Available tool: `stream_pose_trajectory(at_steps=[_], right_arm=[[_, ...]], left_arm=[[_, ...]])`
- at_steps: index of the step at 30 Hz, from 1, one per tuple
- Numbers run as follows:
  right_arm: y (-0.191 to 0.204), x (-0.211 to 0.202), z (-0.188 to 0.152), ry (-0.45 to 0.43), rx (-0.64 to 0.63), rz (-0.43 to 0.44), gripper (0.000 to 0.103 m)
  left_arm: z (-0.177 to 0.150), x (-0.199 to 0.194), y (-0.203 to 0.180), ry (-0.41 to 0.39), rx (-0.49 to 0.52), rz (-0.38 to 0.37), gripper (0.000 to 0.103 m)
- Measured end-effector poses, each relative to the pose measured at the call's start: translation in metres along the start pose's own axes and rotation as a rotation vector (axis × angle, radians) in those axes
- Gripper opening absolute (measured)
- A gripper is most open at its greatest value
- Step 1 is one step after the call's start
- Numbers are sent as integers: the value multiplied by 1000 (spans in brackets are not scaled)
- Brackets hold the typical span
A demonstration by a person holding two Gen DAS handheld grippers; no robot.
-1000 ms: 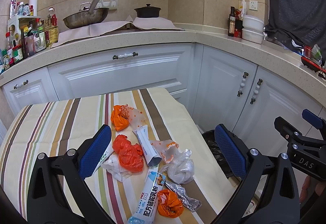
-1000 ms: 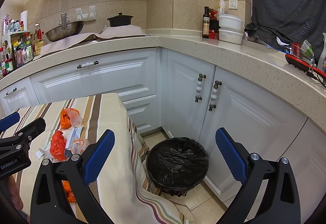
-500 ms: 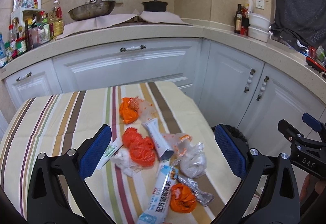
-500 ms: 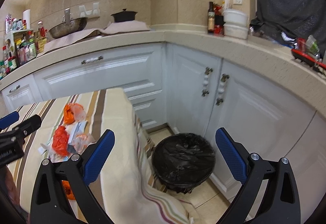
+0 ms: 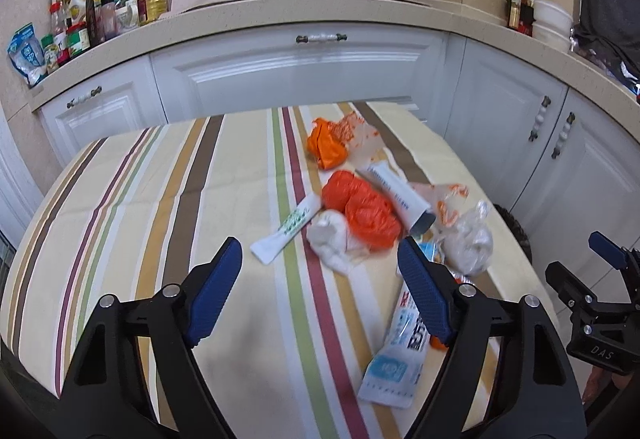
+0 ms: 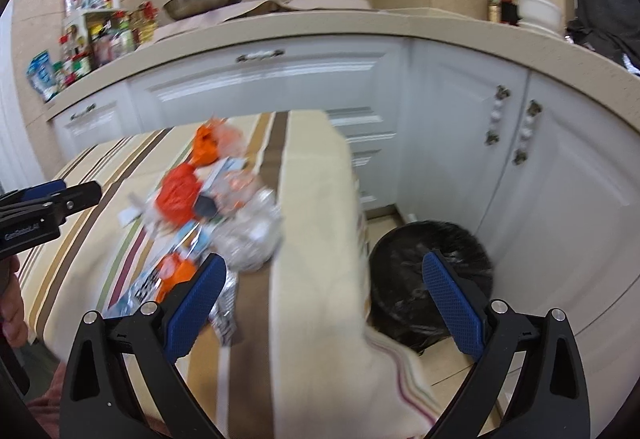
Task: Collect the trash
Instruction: 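Grasp the crumpled silver foil with the right tool while the left tool grasps the white toothpaste tube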
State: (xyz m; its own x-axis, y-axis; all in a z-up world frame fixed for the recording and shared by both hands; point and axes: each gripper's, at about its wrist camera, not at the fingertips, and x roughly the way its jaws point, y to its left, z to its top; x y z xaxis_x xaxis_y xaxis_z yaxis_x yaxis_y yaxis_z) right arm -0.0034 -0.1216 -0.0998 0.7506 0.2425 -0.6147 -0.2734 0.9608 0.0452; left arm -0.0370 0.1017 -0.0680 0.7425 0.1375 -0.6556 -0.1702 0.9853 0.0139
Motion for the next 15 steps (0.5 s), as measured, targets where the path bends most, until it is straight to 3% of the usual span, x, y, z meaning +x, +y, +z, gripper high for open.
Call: stream_pose_trajectory(at_steps=[2, 3, 4, 6, 12, 15], right_arm=[[5, 1, -4, 10, -9, 18, 92], [9, 3, -8, 21, -16, 31, 83], [11, 4, -10, 33, -22, 42, 66], [17, 9, -14, 63, -36, 67, 53], [29, 13, -24, 80, -44, 141, 50], [35, 16, -27, 93, -59, 159, 43]], left_arm=[[-9, 2, 0, 19, -2, -3, 71], [-10, 4, 0, 30, -5, -8, 70], [-13, 6, 1, 44, -9, -16, 68], [-19, 7, 1, 60, -15, -25, 65], [-28, 4, 2, 66, -10, -47, 60], [-31, 2, 3, 64, -14, -63, 60]])
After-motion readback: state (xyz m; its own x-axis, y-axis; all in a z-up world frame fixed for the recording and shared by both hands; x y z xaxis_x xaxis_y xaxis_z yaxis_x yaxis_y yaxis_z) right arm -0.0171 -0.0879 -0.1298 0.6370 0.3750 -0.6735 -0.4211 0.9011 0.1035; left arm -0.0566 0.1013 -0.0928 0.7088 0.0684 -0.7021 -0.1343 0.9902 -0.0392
